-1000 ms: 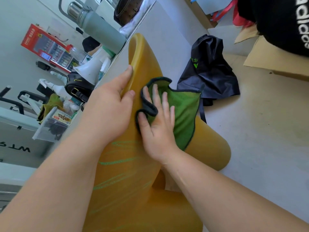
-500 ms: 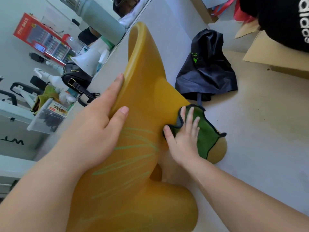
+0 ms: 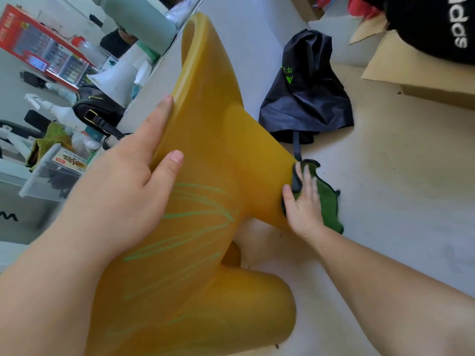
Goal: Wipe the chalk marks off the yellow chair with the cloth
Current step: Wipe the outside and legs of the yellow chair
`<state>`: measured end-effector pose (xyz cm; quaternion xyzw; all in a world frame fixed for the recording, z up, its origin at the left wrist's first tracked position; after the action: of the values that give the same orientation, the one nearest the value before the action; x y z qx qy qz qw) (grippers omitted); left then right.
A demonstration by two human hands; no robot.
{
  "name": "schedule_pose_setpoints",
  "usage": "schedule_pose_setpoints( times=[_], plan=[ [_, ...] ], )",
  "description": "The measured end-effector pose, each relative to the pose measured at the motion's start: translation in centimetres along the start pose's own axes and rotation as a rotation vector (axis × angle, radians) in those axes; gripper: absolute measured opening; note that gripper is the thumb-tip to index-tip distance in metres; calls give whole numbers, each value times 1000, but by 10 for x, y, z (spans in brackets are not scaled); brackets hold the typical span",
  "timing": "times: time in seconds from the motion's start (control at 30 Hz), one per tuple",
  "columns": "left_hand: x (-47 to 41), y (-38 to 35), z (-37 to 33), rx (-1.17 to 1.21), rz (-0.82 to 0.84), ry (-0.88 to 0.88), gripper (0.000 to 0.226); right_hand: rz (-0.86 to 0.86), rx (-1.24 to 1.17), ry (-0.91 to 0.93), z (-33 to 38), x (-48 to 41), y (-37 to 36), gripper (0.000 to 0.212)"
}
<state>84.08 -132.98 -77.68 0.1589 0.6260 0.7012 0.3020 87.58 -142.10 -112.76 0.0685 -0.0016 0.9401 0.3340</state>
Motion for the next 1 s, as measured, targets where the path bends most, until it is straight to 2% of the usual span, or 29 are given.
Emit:
schedule_pose_setpoints(
  times=[0.1, 0.2, 0.27, 0.33, 0.43, 0.47, 0.6, 0.63, 0.73, 0.87, 1.0],
  plan=[
    [0, 0, 2, 10, -22, -5, 58, 26, 4, -77, 5, -3, -2, 73],
    [0, -1, 2, 27, -35, 9, 58, -43, -36, 128, 67, 22, -21, 89],
    [0, -1, 2, -2, -58, -2, 59, -52, -77, 298, 110, 48, -36, 81],
    [-1, -2, 2, -7, -63, 0, 59, -58, -119, 382, 131, 59, -45, 70],
    [0, 0, 2, -13, -28, 3, 58, -121, -91, 443, 101, 45, -46, 58],
    [0, 1, 1, -15, -21, 2, 58, -137, -64, 397, 79, 37, -43, 56],
    [1, 2, 1, 3, -16, 8, 57, -71, -111, -132, 11, 24, -34, 58],
    [1, 2, 0, 9, -19, 9, 57, -54, -146, -178, 10, 25, -33, 60],
    [2, 1, 0, 16, -17, 11, 56, -38, -227, -144, 38, 38, -34, 57],
    [1, 1, 0, 14, -33, 16, 56, 85, -329, 164, 105, 88, -53, 47],
    [0, 2, 1, 17, -24, 27, 56, 97, -248, 214, 96, 94, -66, 56]
  ],
)
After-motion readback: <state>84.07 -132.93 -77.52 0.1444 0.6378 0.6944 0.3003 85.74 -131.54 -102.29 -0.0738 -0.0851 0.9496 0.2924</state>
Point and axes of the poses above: each hand's wrist, its own x-axis away from the middle knuckle, its own y-axis out of the back of the hand, z = x × y, the point moved 2 cm from there along -x, towards the middle knuckle, and after that the axes turned 2 degrees about -z, right-handed, at the moved point
